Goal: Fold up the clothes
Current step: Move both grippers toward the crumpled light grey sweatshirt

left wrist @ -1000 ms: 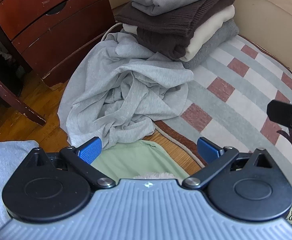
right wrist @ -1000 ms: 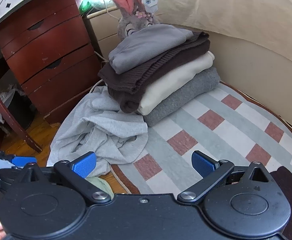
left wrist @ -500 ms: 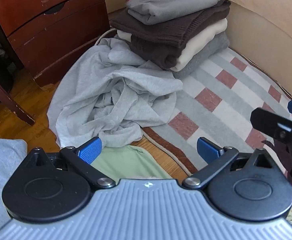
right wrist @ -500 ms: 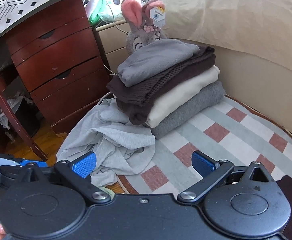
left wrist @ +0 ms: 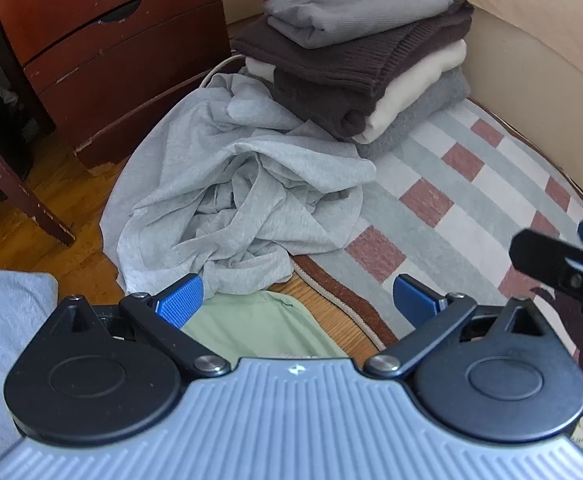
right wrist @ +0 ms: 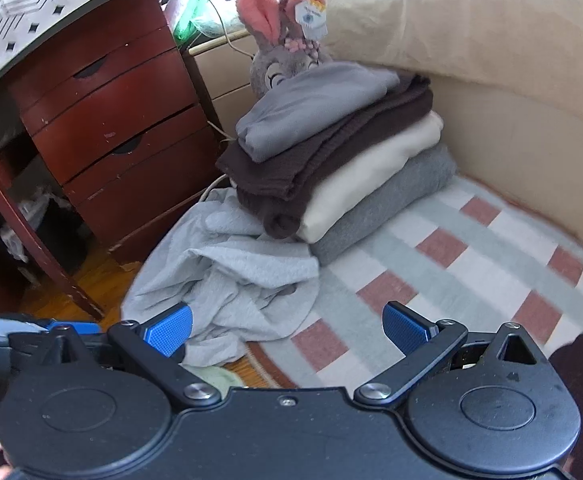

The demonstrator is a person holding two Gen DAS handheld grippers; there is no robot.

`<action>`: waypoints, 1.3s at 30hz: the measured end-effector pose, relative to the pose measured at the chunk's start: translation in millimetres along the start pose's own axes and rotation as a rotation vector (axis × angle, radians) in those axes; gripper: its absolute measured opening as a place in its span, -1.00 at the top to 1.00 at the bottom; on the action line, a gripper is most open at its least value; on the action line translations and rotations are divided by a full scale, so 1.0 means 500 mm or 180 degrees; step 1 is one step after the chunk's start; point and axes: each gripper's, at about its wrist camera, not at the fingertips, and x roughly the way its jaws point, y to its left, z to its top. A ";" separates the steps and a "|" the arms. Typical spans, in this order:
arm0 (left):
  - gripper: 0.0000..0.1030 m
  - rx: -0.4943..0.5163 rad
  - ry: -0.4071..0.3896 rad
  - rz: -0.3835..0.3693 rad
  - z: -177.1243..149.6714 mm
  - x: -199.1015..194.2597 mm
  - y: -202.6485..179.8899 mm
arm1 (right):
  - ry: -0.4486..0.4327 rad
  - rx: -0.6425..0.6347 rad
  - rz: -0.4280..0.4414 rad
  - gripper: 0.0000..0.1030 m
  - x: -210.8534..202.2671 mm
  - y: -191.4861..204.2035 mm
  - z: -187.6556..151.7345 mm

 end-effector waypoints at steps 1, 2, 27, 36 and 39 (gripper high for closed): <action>-1.00 -0.0005 0.0014 -0.0009 0.000 0.002 0.001 | 0.0020 0.0059 0.0036 -0.99 0.001 -0.003 0.000; -1.00 -0.0004 0.0018 -0.0012 0.000 0.003 0.002 | 0.0026 0.0083 0.0040 -0.99 0.002 -0.004 0.000; -1.00 -0.0071 0.0122 0.0030 -0.008 0.035 0.016 | 0.0271 0.0132 0.0097 -0.99 0.031 0.002 -0.004; -0.98 -0.0014 -0.0145 0.0269 -0.013 0.058 0.038 | 0.0324 0.0119 0.0163 -0.99 0.048 0.009 -0.008; -0.97 0.0003 -0.0197 0.0327 -0.011 0.086 0.073 | 0.0351 0.0014 0.0129 -0.99 0.061 0.011 -0.015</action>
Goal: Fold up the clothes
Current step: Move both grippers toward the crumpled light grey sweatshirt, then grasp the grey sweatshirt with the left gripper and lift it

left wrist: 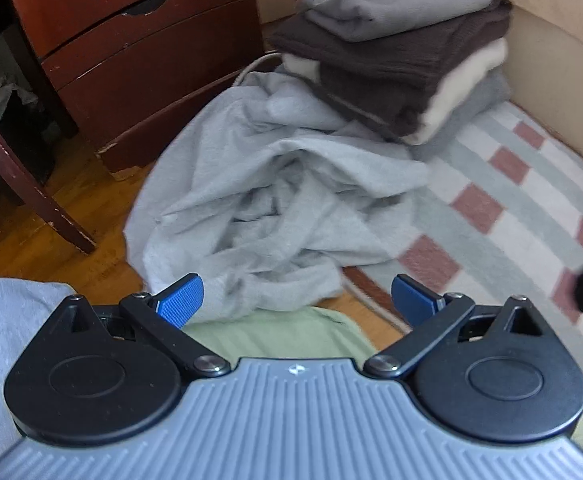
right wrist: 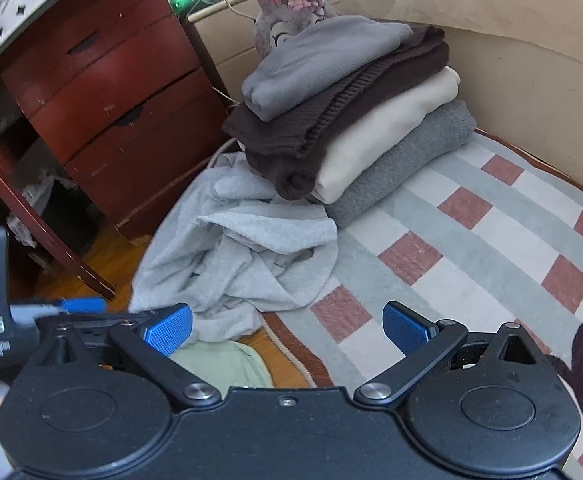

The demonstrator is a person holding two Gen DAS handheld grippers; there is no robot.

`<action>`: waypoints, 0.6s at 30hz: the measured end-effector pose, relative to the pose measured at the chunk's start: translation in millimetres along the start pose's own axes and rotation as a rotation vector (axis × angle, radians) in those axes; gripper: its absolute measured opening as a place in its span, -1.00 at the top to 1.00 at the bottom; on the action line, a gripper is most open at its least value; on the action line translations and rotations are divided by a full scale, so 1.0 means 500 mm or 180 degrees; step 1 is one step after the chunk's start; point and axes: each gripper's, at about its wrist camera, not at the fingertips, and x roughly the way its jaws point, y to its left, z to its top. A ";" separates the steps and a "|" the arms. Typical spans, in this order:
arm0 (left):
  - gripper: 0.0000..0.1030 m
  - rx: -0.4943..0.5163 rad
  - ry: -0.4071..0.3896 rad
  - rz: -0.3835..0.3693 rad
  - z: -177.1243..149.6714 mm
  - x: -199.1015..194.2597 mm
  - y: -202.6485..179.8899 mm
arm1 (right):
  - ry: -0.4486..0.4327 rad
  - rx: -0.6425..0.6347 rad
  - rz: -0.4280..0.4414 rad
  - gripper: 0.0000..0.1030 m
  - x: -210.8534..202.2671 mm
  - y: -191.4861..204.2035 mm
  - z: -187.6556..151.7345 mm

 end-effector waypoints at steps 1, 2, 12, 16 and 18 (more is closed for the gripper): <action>-0.95 -0.0011 -0.0042 0.0027 -0.001 0.014 0.016 | 0.0013 -0.0061 0.0006 -0.99 0.003 0.002 -0.002; -0.94 -0.0029 -0.0087 0.0045 -0.005 0.030 0.034 | -0.0005 -0.0198 0.0032 -0.99 0.005 0.009 -0.008; -0.44 0.0108 -0.0129 -0.0254 0.023 0.184 0.167 | 0.0182 -0.0749 0.0215 -0.98 0.073 0.027 -0.048; -0.42 0.0498 -0.0217 0.0055 0.035 0.261 0.166 | 0.0198 -0.0696 0.0140 -0.98 0.082 0.010 -0.052; -0.42 0.0662 -0.0238 0.0129 0.037 0.299 0.169 | 0.0191 -0.0627 0.0081 -0.98 0.083 -0.003 -0.051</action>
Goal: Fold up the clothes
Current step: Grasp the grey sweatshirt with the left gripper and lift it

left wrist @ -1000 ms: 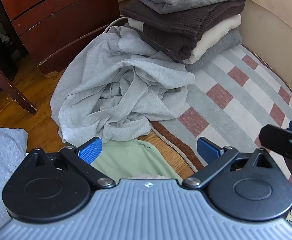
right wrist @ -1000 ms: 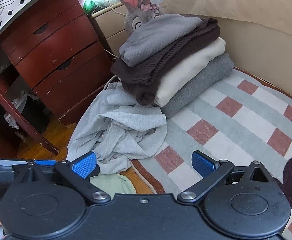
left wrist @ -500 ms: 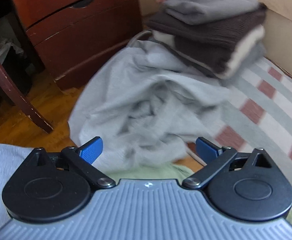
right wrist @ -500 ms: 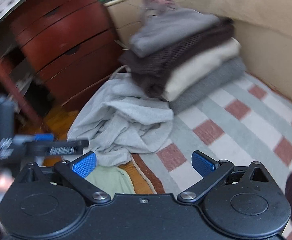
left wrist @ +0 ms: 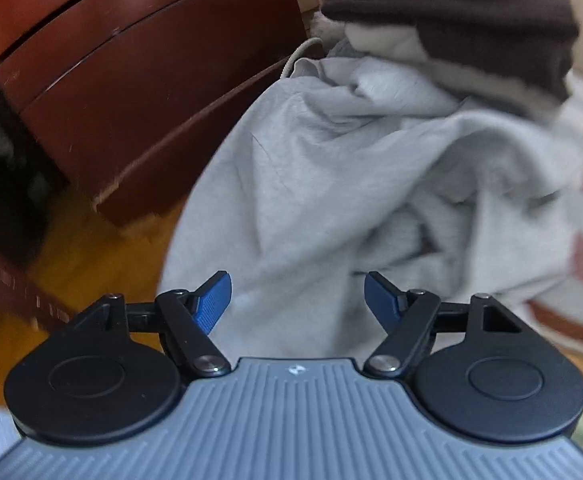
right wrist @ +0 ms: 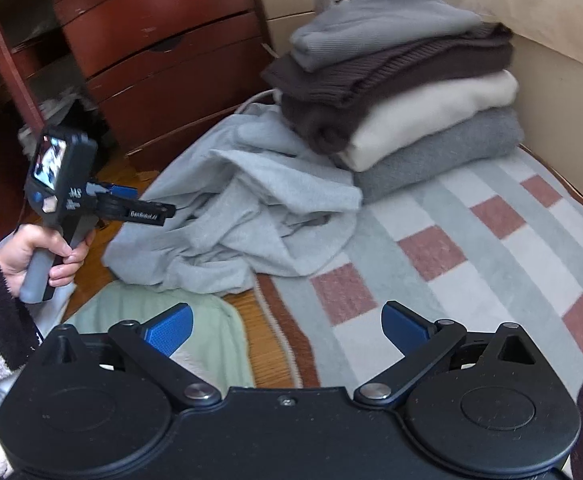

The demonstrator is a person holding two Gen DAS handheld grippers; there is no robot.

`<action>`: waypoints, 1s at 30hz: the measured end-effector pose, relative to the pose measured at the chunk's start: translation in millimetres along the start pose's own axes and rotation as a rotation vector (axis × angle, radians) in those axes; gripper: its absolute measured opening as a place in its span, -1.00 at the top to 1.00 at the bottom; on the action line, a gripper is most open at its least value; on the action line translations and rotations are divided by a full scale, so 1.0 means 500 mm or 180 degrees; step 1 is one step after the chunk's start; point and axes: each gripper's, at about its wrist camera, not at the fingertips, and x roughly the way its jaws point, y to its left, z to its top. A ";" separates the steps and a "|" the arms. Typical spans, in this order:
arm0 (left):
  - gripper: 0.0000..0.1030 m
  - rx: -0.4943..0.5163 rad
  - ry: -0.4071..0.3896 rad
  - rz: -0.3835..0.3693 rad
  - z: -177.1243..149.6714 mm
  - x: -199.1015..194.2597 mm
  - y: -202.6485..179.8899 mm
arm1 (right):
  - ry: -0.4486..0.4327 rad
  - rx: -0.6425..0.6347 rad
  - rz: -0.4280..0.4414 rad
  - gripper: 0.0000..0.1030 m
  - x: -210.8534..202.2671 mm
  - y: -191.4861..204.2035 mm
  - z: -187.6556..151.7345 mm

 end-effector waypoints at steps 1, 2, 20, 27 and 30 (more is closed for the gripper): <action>-0.43 0.0060 0.0019 0.0012 0.000 0.021 0.001 | 0.0007 0.0045 -0.0031 -0.98 0.001 -0.007 -0.001; -0.43 0.0101 0.0071 0.0006 0.001 0.042 0.003 | 0.0013 0.0090 -0.0062 -0.98 0.002 -0.015 -0.001; 0.84 -0.0292 -0.0163 0.0211 0.054 0.072 0.033 | -0.0018 0.0098 -0.0210 -0.98 0.003 -0.029 -0.017; 0.84 0.0021 -0.1275 0.0291 0.115 -0.183 -0.007 | -0.0088 0.0207 -0.0207 -0.98 -0.007 -0.042 -0.026; 0.85 0.0146 -0.1695 0.0119 0.127 -0.297 -0.031 | -0.0144 0.0227 -0.0166 -0.97 -0.014 -0.045 -0.030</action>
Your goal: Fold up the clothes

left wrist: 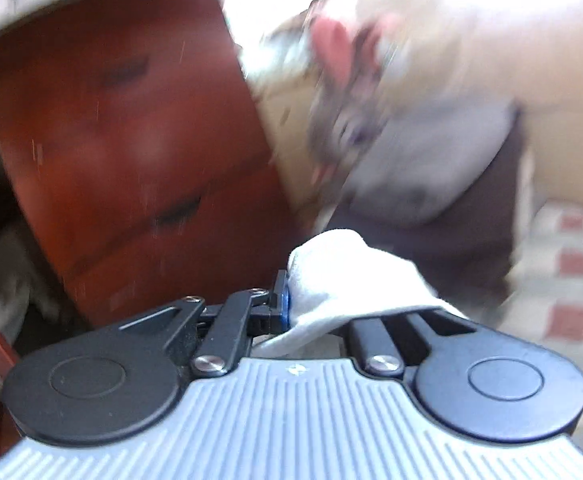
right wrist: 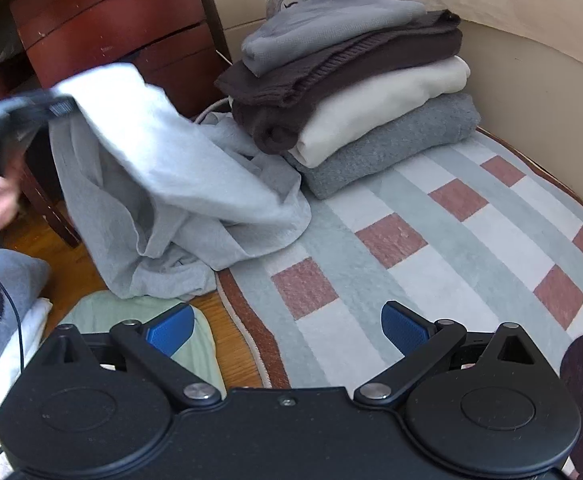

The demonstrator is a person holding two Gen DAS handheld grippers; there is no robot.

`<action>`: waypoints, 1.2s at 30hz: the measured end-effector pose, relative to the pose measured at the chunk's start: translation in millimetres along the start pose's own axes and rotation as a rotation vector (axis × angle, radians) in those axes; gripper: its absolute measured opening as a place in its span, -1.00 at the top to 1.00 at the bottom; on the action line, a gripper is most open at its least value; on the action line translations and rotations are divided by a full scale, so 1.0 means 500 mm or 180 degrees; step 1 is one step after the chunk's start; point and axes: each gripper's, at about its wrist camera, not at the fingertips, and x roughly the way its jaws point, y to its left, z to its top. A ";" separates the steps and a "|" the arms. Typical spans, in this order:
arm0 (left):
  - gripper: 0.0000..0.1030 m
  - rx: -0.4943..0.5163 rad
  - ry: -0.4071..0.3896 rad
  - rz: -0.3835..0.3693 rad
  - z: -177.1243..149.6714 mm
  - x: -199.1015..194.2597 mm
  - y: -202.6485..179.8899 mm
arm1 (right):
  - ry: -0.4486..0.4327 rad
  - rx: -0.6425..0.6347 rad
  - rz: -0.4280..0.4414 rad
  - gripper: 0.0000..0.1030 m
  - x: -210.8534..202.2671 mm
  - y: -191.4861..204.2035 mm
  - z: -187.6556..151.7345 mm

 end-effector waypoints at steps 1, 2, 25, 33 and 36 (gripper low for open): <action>0.85 0.0022 -0.0148 -0.0069 0.022 -0.032 -0.008 | -0.0034 0.0002 0.0029 -0.97 -0.005 0.000 -0.001; 0.85 0.0035 -0.0268 -0.0128 0.041 -0.059 -0.016 | -0.0063 0.0002 0.0056 -0.98 -0.008 0.001 0.000; 0.85 -0.0079 -0.1708 -0.2148 0.339 -0.328 -0.287 | -0.1870 0.0104 0.0135 0.67 -0.335 -0.119 0.021; -0.30 -0.0173 -0.1012 -0.2446 0.432 -0.181 -0.550 | -0.1833 0.0506 -0.1438 0.60 -0.451 -0.374 0.069; -0.51 -0.0069 -0.0047 -0.2711 0.364 -0.057 -0.675 | -0.1159 0.1161 -0.2194 -0.11 -0.396 -0.515 0.022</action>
